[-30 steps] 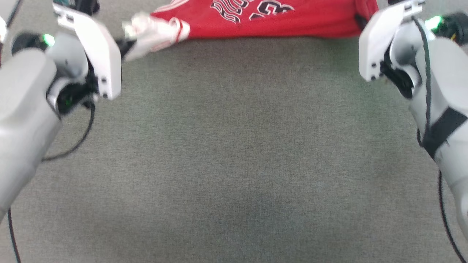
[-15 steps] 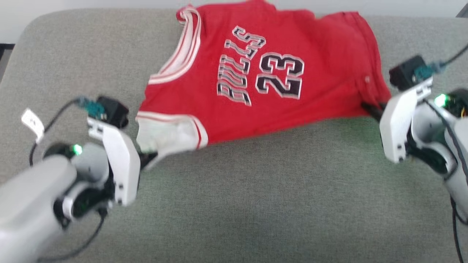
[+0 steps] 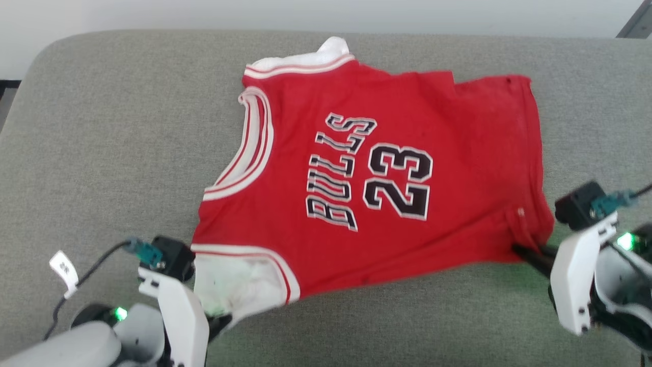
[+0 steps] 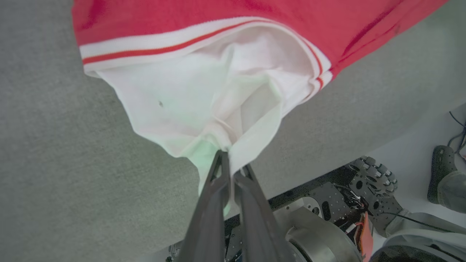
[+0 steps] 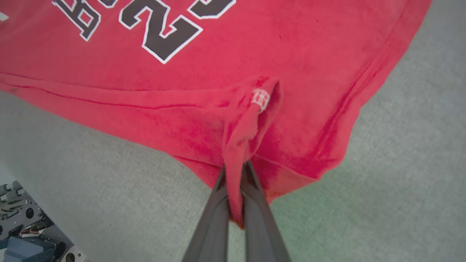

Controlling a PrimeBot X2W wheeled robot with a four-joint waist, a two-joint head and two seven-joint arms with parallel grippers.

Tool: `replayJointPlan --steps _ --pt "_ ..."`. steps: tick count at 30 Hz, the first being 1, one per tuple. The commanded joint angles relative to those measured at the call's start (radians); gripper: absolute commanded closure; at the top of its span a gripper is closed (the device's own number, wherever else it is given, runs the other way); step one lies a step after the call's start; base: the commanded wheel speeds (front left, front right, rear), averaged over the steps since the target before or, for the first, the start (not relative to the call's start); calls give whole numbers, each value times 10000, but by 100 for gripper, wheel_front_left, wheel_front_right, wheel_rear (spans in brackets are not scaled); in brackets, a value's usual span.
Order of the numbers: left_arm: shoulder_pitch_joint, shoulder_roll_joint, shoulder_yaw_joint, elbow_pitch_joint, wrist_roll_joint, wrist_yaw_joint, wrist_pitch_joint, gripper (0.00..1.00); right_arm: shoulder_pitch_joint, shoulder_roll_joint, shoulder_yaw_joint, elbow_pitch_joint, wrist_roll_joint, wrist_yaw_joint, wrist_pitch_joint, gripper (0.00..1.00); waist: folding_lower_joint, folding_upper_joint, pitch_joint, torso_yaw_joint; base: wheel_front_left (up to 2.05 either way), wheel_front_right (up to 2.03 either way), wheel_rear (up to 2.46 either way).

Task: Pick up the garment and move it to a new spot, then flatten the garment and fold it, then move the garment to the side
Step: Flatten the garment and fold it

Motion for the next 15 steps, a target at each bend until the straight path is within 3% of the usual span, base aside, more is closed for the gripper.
replayJointPlan --steps 1,8,15 --pt "208 91 -57 -73 -125 94 -54 100 308 21 -122 -143 90 -7 102 100 0 -1 -22 -14 0 0 0" --pt "785 54 -222 -521 -368 322 -177 100 1757 350 -1092 -1129 6 -7 399 100 0 -1 -92 -49 0 0 0" --pt "265 416 90 -790 -180 382 -87 100 2600 1261 -2524 -1879 -373 -7 366 100 0 -1 -67 -111 0 0 0"
